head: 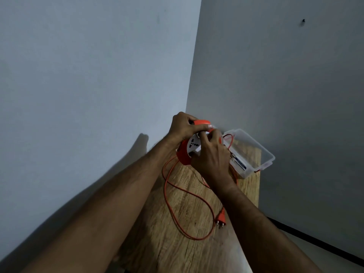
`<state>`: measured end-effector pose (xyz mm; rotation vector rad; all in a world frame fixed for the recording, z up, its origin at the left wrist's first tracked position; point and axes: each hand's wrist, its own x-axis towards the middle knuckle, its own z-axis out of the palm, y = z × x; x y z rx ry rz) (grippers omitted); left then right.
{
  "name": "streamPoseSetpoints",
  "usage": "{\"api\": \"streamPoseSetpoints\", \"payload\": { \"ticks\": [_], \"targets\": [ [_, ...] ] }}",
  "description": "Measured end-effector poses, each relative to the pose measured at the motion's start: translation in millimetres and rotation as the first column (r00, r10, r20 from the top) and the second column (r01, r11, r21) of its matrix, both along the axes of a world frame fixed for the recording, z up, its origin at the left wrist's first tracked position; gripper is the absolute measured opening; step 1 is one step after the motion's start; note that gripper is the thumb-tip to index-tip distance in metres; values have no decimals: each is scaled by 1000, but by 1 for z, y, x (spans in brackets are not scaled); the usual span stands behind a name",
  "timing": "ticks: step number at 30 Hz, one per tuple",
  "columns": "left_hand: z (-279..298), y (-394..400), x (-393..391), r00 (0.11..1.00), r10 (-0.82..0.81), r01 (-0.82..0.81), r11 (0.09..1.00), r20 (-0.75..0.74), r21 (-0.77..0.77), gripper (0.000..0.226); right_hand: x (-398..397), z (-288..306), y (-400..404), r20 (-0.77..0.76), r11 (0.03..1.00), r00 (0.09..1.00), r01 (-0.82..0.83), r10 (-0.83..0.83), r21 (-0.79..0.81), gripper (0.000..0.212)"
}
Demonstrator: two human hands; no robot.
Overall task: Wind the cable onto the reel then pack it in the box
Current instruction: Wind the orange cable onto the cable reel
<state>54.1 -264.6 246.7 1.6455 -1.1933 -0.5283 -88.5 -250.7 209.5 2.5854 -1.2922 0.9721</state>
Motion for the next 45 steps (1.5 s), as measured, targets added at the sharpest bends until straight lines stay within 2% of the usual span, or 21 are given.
{"api": "streamPoseSetpoints", "payload": {
  "ticks": [5,8,10,12,14,16,18,20,23,25,26,27,28,29,30,31,32,34,36,40,45],
  "targets": [
    [0,3,5,999,-5,5,1000,32,-11,51,3,-4,-5,169,994,985,-53,37,91,49],
    [-3,3,7,1000,21,-21,1000,21,-14,44,5,-1,0,399,961,917,-92,-21,262,46],
    [-6,1,5,998,57,-57,998,-11,-24,36,10,3,3,567,926,808,-76,-161,371,49],
    [-7,-1,1,997,79,-78,996,12,-38,34,17,3,5,621,877,717,-29,-316,479,53],
    [-5,-1,-2,995,89,-87,995,44,-52,33,24,3,4,624,752,591,-44,-511,658,56],
    [-5,-2,-5,994,92,-87,994,63,-71,34,30,8,2,598,563,363,-210,-714,799,56],
    [-8,-2,-7,992,91,-84,993,87,-79,36,38,13,0,502,386,108,-508,-858,770,54],
    [-11,-3,-8,992,84,-77,994,96,-77,41,45,15,-2,431,283,8,-743,-902,606,66],
    [-11,-3,-4,995,90,-88,995,51,-45,42,43,14,-7,368,290,-74,-766,-927,574,72],
    [-9,-2,1,993,117,-117,993,-28,-13,38,35,17,-2,382,263,-26,-768,-924,584,57],
    [-7,-1,3,990,128,-128,992,-58,1,36,28,19,2,444,290,12,-741,-896,606,47],
    [-7,-1,5,988,132,-132,991,-76,7,34,21,20,6,564,390,79,-645,-822,657,35],
    [-7,0,6,988,133,-133,991,-83,9,33,14,17,8,708,566,225,-464,-669,682,25],
    [-7,1,7,987,135,-134,991,-86,10,33,6,14,9,772,761,454,-264,-444,592,20],
    [-6,2,7,987,138,-137,990,-84,17,34,0,9,10,691,895,684,-126,-234,427,20],
    [-6,2,7,987,140,-139,990,-77,23,35,-6,6,10,540,961,837,-73,-86,265,23],
    [-7,2,7,987,143,-141,990,-70,24,36,-8,3,8,391,985,920,-63,-4,158,30],
    [-7,1,5,988,139,-138,990,-71,17,36,-8,0,6,133,997,991,-37,27,73,45],
    [-8,-1,1,989,125,-125,992,-83,6,35,-4,-3,5,6,996,1000,14,-15,88,58],
    [-8,-2,-3,993,97,-97,995,-61,-4,36,3,-1,4,21,989,997,76,-79,130,58],
    [-7,-1,-2,992,104,-105,994,-68,-4,36,7,-2,-6,140,978,989,16,-46,210,57]
  ]
}}
